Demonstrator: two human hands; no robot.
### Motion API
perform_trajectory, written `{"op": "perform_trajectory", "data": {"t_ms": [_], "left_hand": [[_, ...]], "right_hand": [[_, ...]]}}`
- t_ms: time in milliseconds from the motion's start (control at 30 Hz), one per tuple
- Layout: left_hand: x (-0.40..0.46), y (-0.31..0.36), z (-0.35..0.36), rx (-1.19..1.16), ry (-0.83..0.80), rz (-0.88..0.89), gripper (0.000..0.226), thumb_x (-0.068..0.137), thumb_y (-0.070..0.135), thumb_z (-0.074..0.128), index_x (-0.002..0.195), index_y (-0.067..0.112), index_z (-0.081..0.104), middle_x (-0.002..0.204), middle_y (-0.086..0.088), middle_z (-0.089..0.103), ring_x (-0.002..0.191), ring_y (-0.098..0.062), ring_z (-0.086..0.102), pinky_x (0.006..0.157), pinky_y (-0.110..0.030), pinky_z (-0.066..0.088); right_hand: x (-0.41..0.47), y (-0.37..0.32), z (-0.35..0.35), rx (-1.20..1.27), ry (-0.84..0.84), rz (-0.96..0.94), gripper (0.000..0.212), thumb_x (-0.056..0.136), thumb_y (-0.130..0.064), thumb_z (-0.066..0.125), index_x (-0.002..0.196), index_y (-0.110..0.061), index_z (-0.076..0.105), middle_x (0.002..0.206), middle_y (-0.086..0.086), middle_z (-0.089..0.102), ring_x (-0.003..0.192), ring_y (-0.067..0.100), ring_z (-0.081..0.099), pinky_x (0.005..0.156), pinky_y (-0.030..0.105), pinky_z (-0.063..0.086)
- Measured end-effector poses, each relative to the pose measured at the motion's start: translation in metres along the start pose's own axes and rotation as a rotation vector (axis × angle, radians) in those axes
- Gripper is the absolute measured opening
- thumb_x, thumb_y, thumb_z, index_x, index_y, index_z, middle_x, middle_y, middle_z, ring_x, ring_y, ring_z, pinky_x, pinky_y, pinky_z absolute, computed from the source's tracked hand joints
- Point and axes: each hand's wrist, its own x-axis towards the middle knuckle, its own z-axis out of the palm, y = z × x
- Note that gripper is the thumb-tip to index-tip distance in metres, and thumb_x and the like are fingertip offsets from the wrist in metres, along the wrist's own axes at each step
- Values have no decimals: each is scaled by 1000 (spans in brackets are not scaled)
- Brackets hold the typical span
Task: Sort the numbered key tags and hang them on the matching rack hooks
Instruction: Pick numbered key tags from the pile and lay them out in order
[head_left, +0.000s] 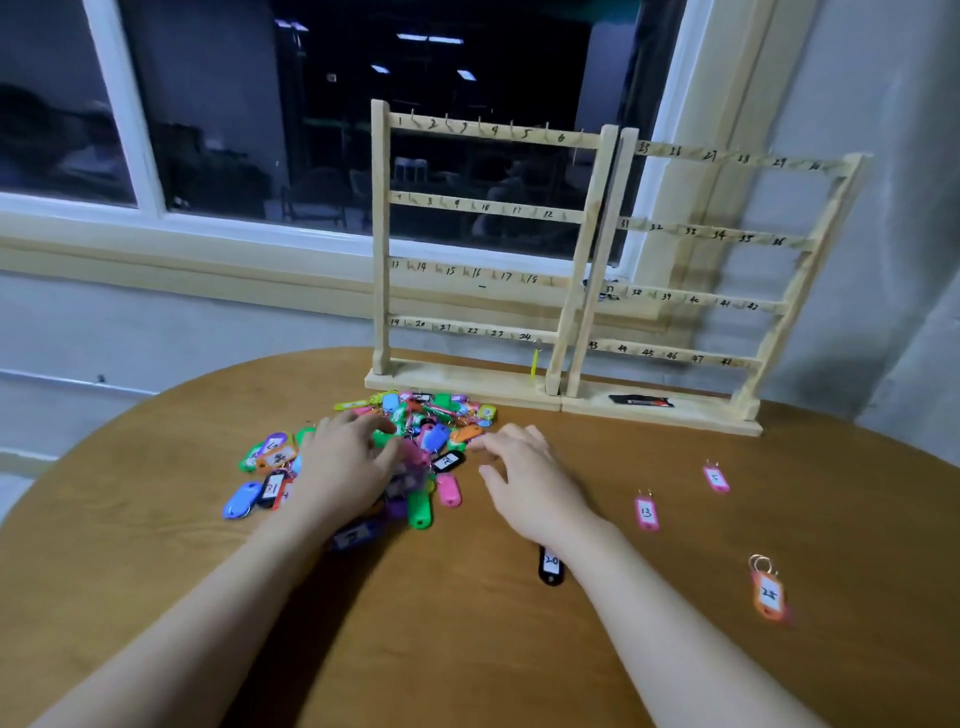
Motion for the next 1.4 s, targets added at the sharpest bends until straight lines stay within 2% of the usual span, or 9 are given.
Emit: {"op": "perform_trajectory", "data": {"t_ms": [200, 500, 600, 767, 833, 1000, 1200, 1300, 1400], "left_hand": [[-13, -3, -6, 110, -109, 182, 49, 85, 60, 35, 104, 33, 71, 101, 8, 63, 104, -22, 51, 85, -37, 28], [-10, -10, -17, 47, -279, 362, 76, 74, 94, 31, 104, 39, 72, 89, 22, 59, 91, -7, 55, 84, -34, 41], [-10, -12, -17, 17, -257, 375, 51, 79, 80, 49, 98, 39, 73, 85, 19, 61, 84, -6, 58, 82, -39, 50], [-13, -6, -19, -42, -219, 347, 6, 84, 33, 75, 86, 28, 74, 85, 12, 69, 83, -13, 65, 82, -41, 53], [-14, -5, -18, -69, -198, 317, 5, 86, 21, 77, 88, 24, 73, 86, 11, 70, 82, -11, 63, 80, -36, 52], [-15, -4, -19, -143, -101, 218, 7, 96, 19, 65, 89, 20, 64, 81, 11, 66, 74, -8, 57, 70, -28, 46], [-18, 0, -24, -286, -41, 129, 12, 98, 15, 61, 89, 22, 60, 72, 5, 69, 65, -15, 60, 61, -27, 45], [-17, 4, -26, -340, -40, 104, 12, 96, 15, 65, 86, 22, 64, 73, 10, 73, 67, -7, 63, 60, -15, 42], [-18, 4, -28, -378, -45, 63, 11, 93, 17, 70, 84, 22, 68, 73, 10, 73, 67, -3, 64, 62, -17, 44]], "right_hand": [[36, 2, 15, -123, -80, -75, 38, 107, -32, 45, 143, -36, 55, 129, -6, 52, 124, 16, 37, 110, 41, 34], [49, 17, 30, -92, -71, -136, 30, 104, -33, 53, 131, -30, 65, 122, -8, 55, 120, 14, 41, 106, 40, 37], [48, 18, 31, -91, -41, -146, 27, 104, -33, 54, 126, -27, 68, 120, -8, 58, 119, 14, 43, 105, 39, 38], [49, 18, 34, -161, 19, -193, 26, 106, -28, 49, 119, -22, 71, 112, -4, 65, 113, 18, 53, 97, 37, 39], [48, 14, 33, -149, 56, -196, 26, 107, -24, 47, 117, -18, 70, 111, -1, 69, 109, 21, 59, 95, 37, 42], [43, 7, 26, -94, 105, -202, 30, 107, -17, 44, 133, -22, 58, 102, 1, 72, 90, 24, 68, 74, 37, 51], [40, 2, 22, -95, 130, -195, 34, 108, -28, 43, 137, -29, 61, 113, -2, 73, 98, 24, 70, 75, 34, 50], [38, 1, 19, -90, 125, -160, 32, 108, -32, 44, 133, -29, 64, 114, -4, 74, 101, 22, 70, 79, 33, 51], [38, 2, 19, -90, 131, -131, 31, 108, -32, 45, 128, -26, 69, 108, -4, 75, 95, 19, 70, 74, 30, 49]]}}
